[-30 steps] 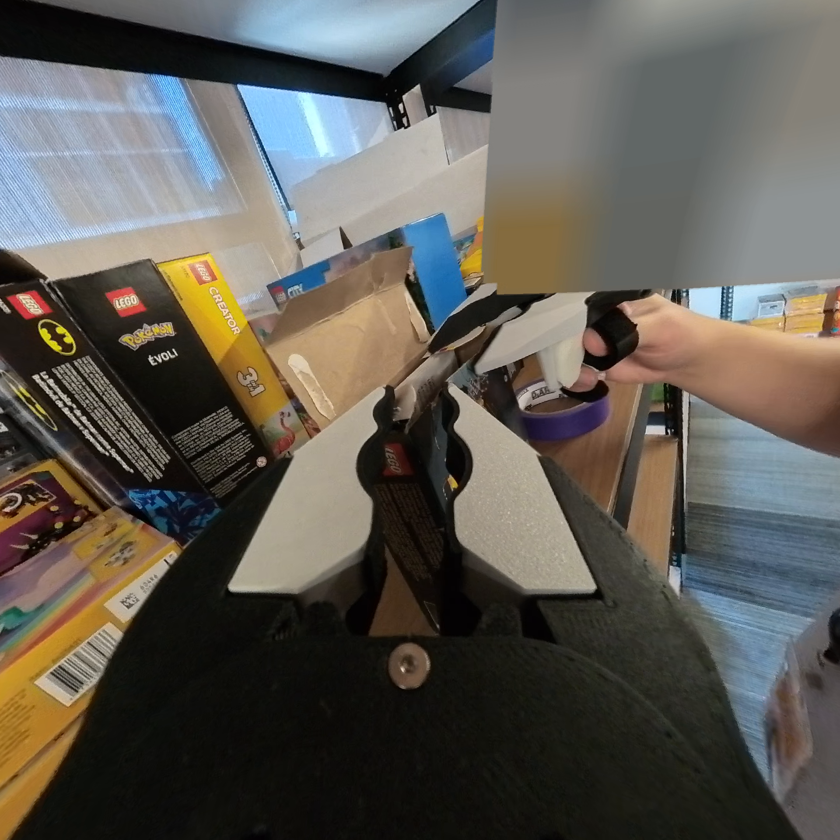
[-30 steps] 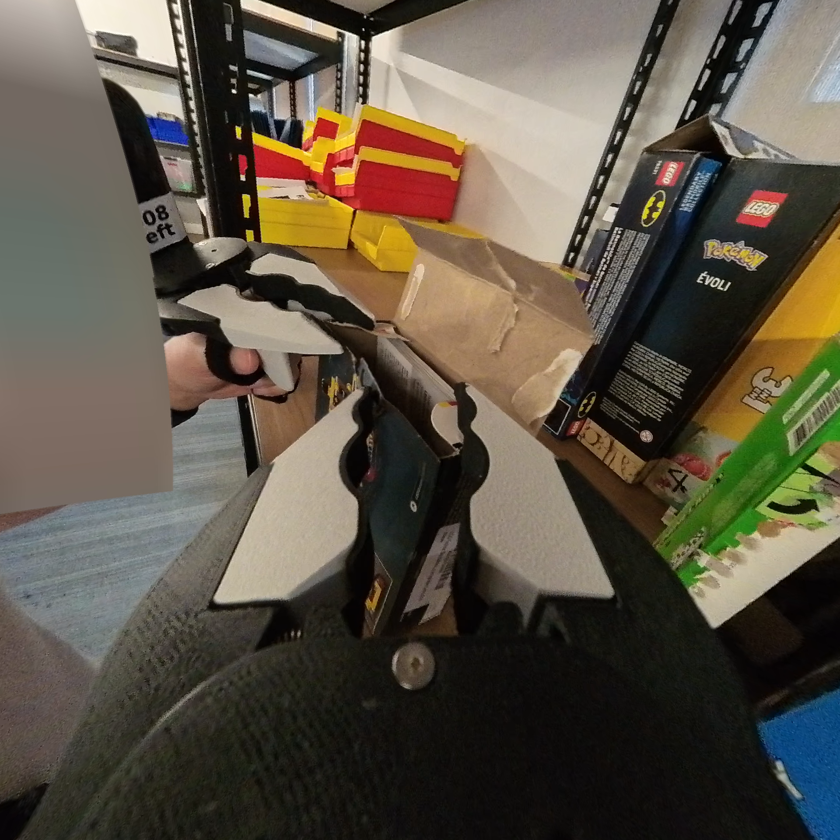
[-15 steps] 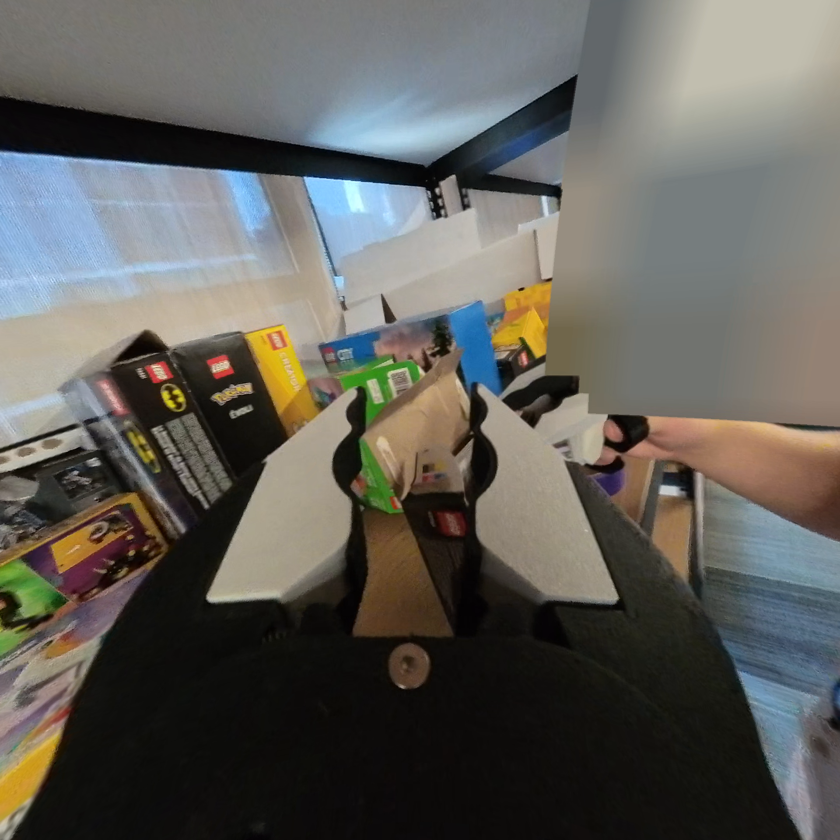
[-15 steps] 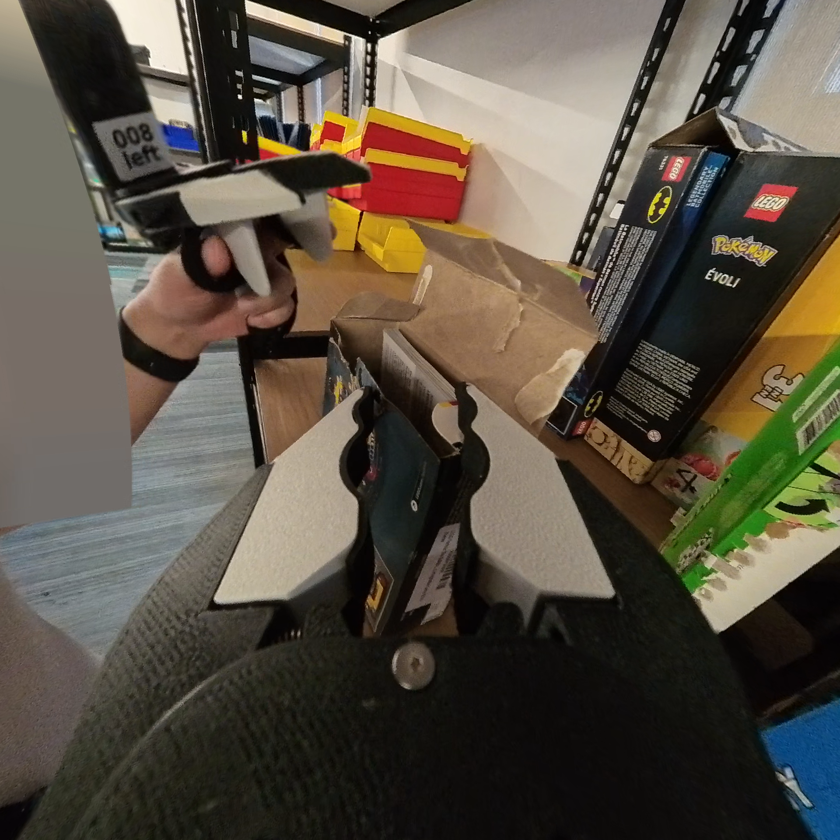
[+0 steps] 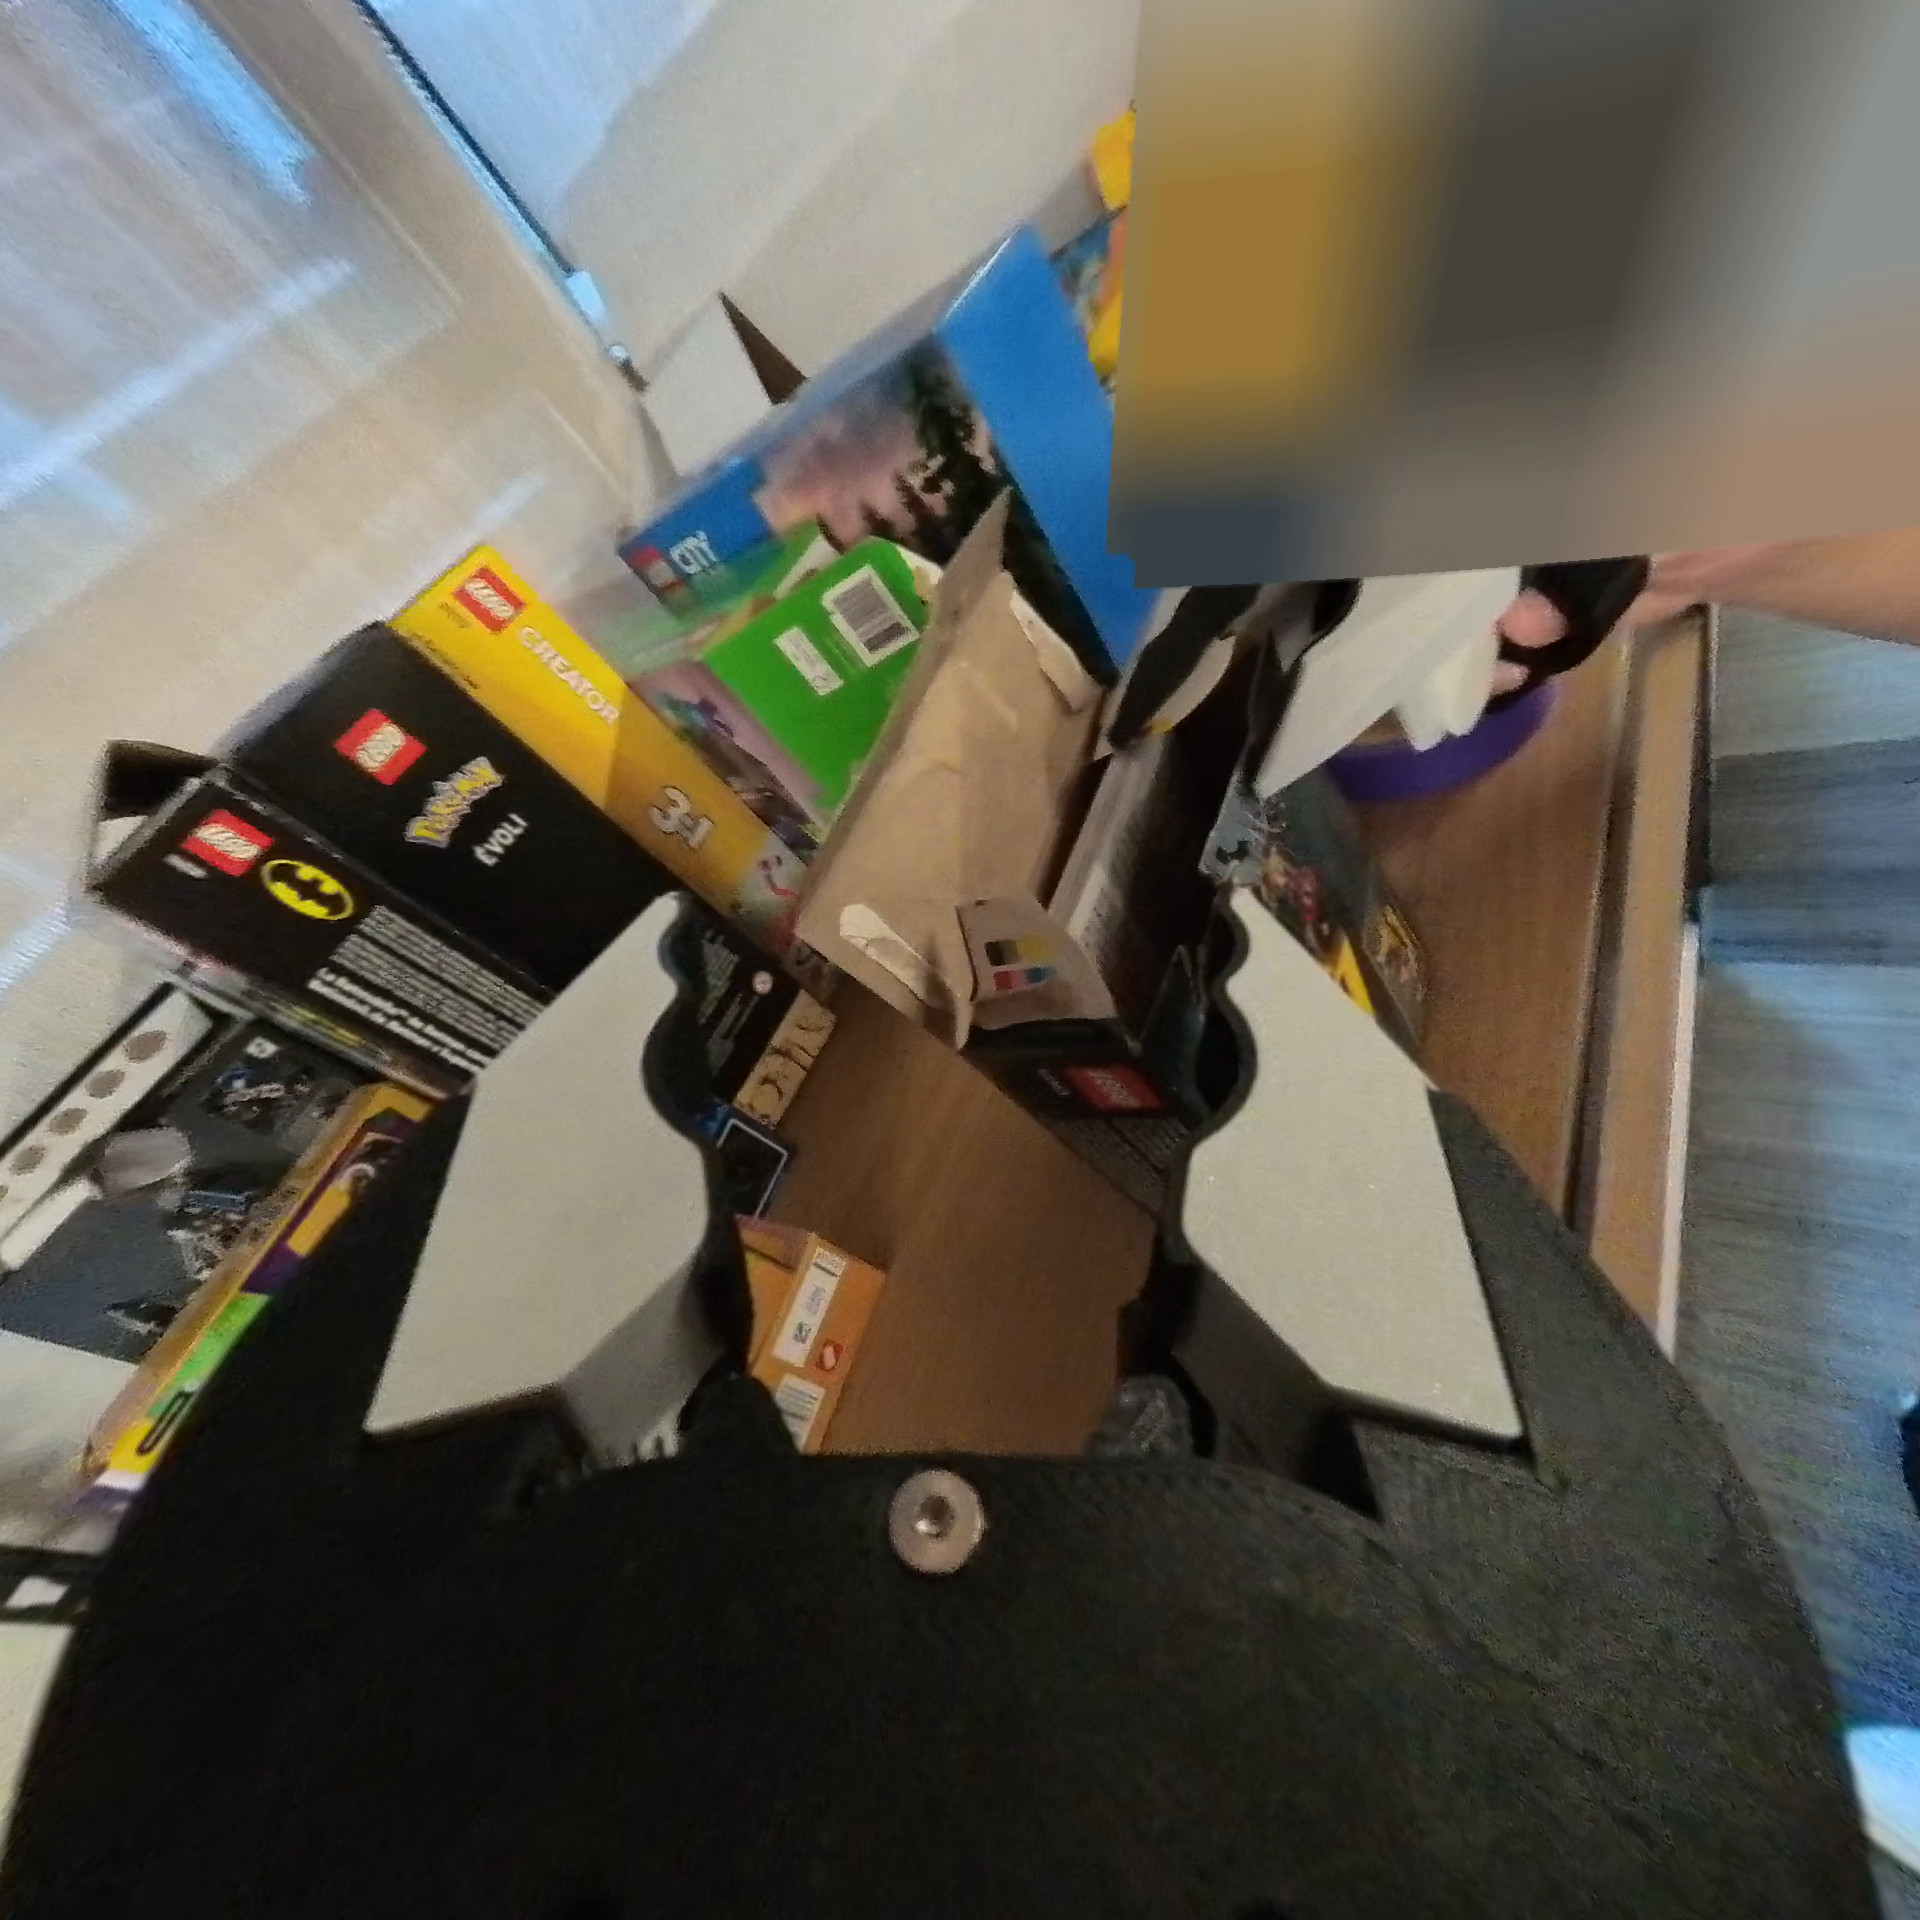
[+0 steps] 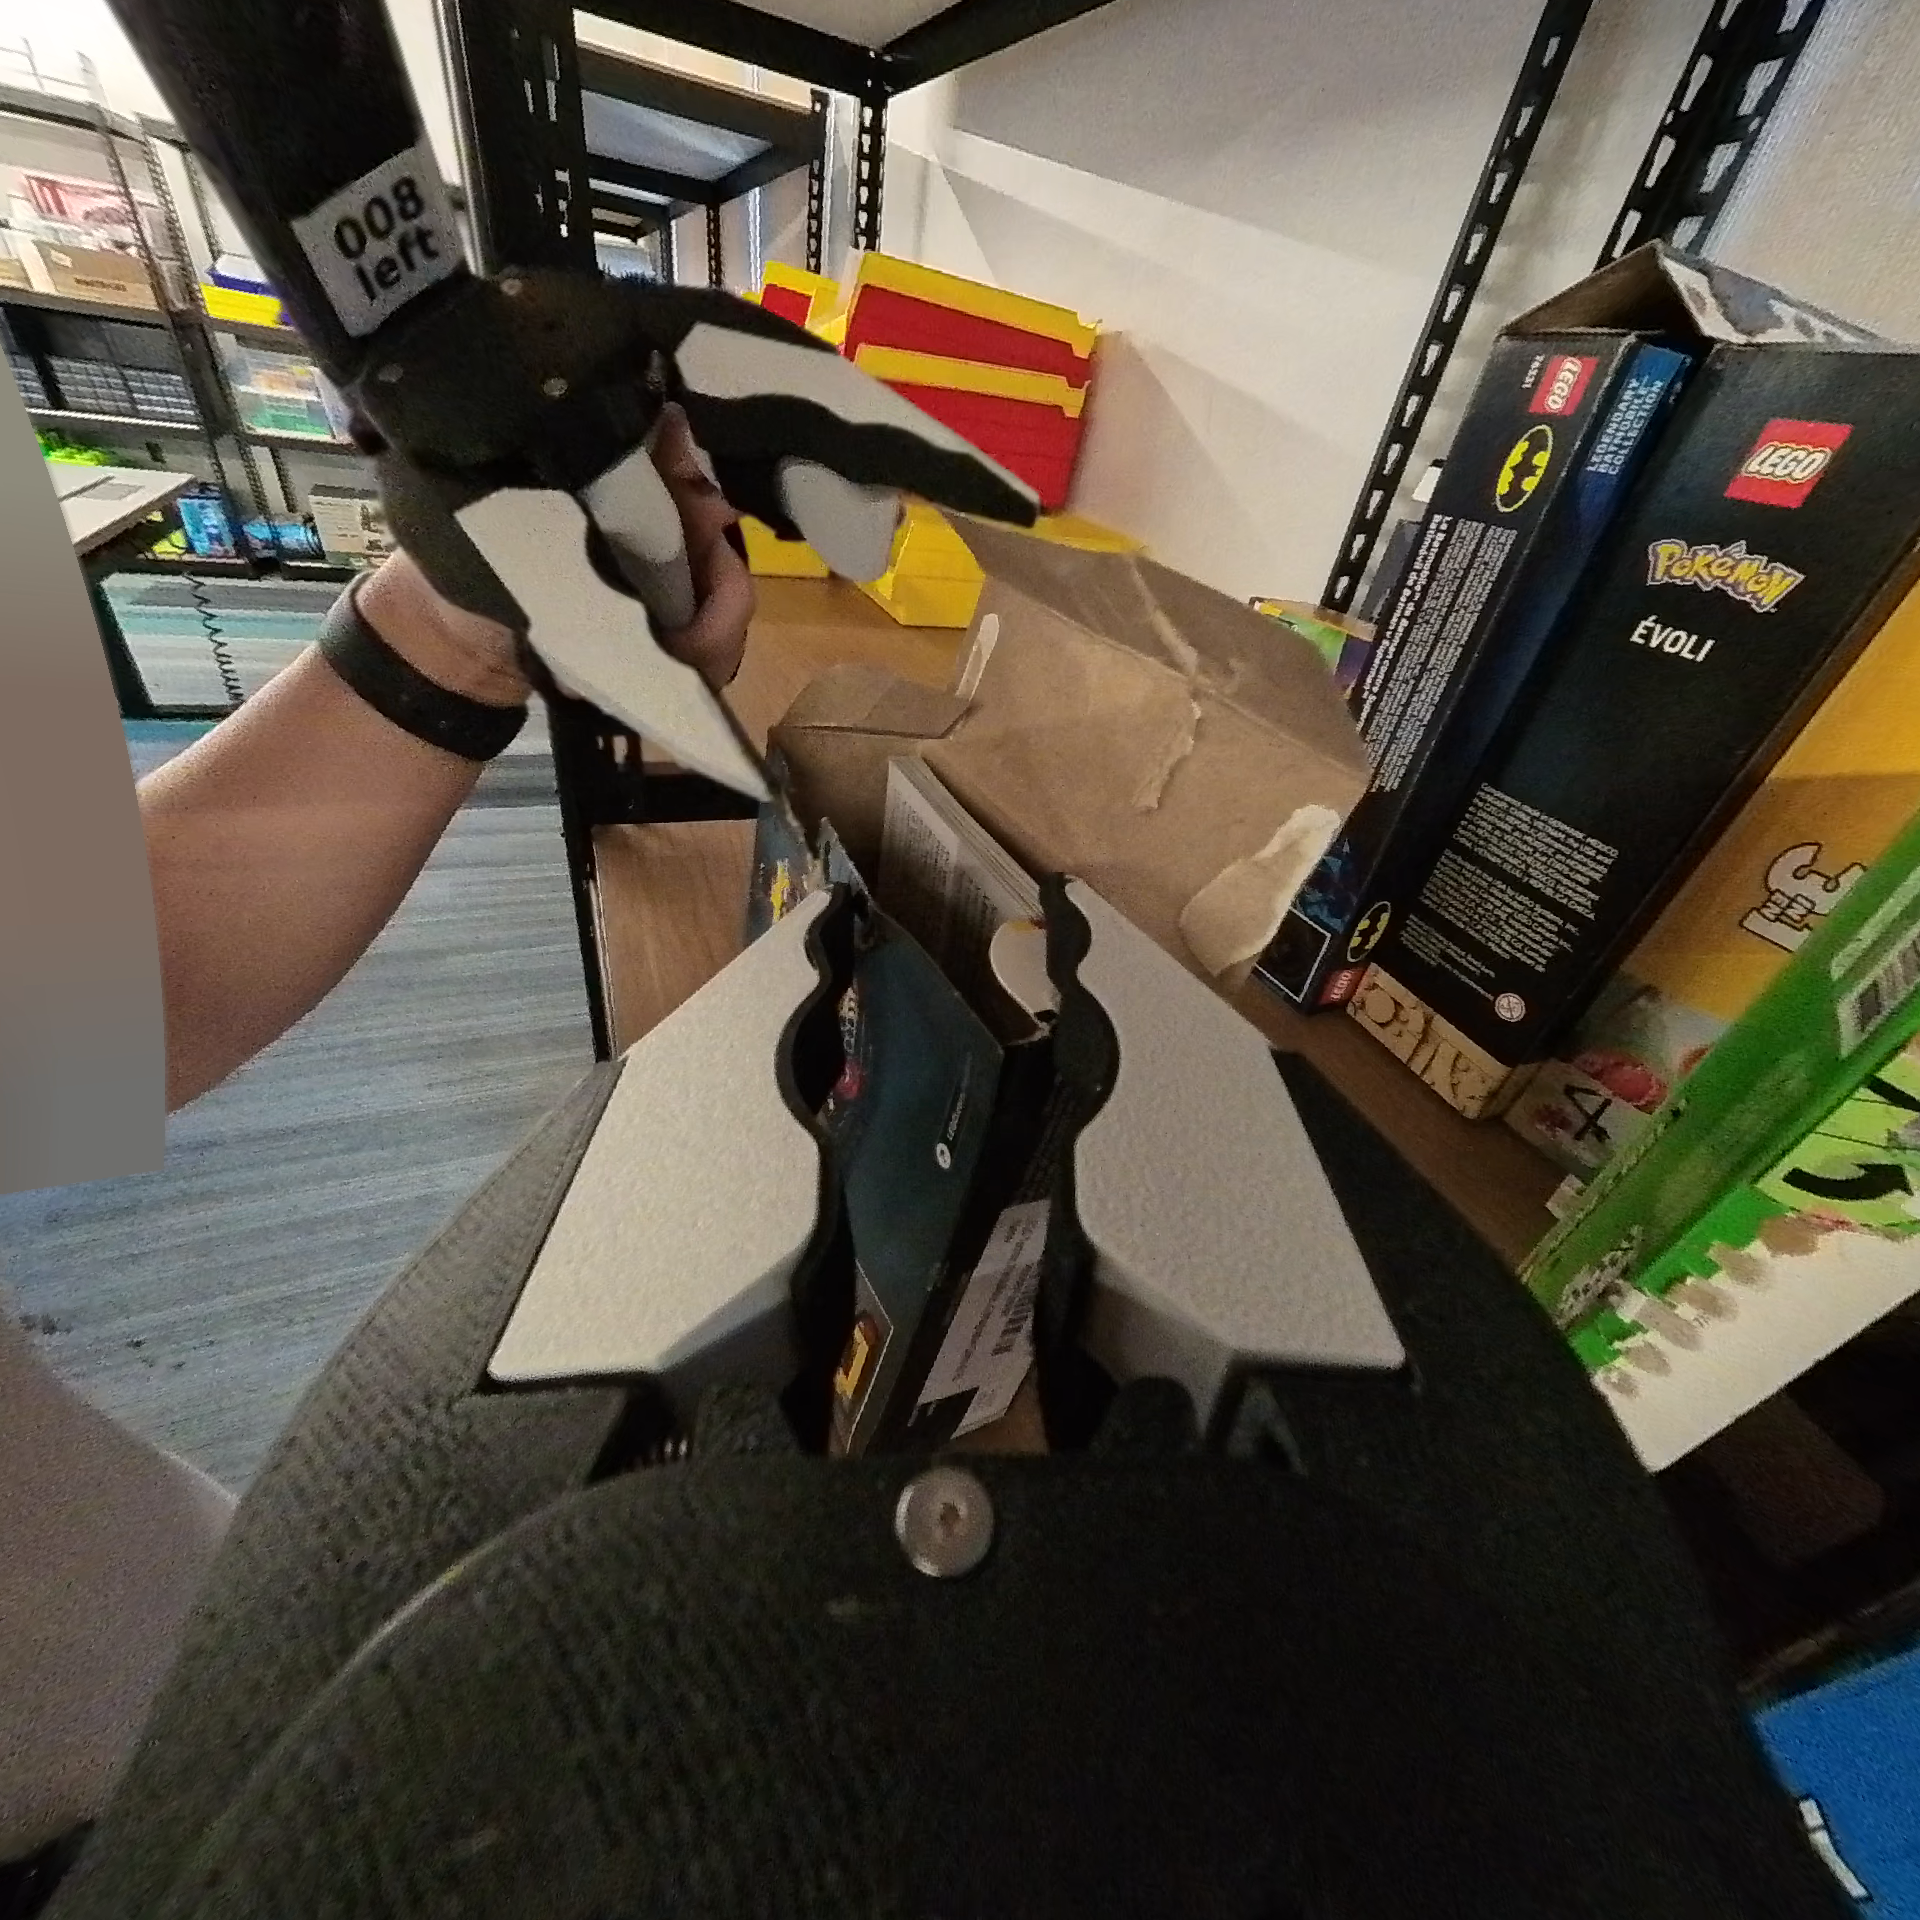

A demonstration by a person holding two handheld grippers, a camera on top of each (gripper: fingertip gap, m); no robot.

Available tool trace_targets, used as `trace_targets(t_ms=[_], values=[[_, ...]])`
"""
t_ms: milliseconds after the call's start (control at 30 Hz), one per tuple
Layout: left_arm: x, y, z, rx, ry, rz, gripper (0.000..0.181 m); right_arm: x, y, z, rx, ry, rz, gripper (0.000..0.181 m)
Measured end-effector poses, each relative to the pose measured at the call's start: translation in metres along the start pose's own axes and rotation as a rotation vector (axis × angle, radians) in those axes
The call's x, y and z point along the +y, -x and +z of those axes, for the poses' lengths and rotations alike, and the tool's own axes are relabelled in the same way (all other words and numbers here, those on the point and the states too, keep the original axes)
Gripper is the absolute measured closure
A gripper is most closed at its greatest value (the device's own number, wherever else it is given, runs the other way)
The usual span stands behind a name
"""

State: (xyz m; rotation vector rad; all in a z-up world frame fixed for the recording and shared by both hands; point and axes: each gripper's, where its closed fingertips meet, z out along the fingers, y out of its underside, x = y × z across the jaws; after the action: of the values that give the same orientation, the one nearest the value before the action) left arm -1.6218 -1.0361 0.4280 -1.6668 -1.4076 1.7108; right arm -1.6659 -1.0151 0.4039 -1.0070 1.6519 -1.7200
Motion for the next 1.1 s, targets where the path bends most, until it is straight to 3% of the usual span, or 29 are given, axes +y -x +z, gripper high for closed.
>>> trace_targets(t_ms=[33, 200, 300, 400, 533, 633, 800, 900, 1100], values=[[-0.002, 0.000, -0.001, -0.007, -0.015, -0.002, 0.090, 0.000, 0.000, 0.000, -0.001, -0.003, 0.000, 0.145], [-0.008, -0.004, -0.006, 0.074, -0.103, -0.102, 0.094, 0.000, 0.000, 0.000, -0.006, -0.002, 0.000, 0.145], [-0.008, 0.008, -0.007, 0.080, -0.174, -0.236, 0.118, 0.000, 0.000, 0.001, -0.006, 0.000, -0.003, 0.145], [0.000, 0.017, -0.007, 0.073, -0.246, -0.391, 0.129, 0.000, 0.000, 0.001, -0.008, -0.010, 0.005, 0.144], [0.022, 0.019, 0.002, 0.068, -0.230, -0.459, 0.138, 0.000, 0.000, 0.001, -0.016, -0.012, 0.006, 0.145], [0.023, 0.019, 0.012, 0.094, -0.242, -0.509, 0.145, -0.001, -0.001, 0.001, -0.014, -0.020, 0.007, 0.145], [0.011, 0.003, 0.012, 0.125, -0.299, -0.401, 0.165, -0.001, -0.001, 0.002, -0.016, -0.035, 0.022, 0.144], [-0.006, -0.009, 0.001, 0.145, -0.375, -0.305, 0.165, -0.001, -0.002, 0.002, -0.015, -0.041, 0.027, 0.145], [-0.011, -0.024, -0.013, 0.084, -0.380, -0.112, 0.170, 0.000, -0.002, 0.000, -0.016, -0.048, 0.034, 0.144]])
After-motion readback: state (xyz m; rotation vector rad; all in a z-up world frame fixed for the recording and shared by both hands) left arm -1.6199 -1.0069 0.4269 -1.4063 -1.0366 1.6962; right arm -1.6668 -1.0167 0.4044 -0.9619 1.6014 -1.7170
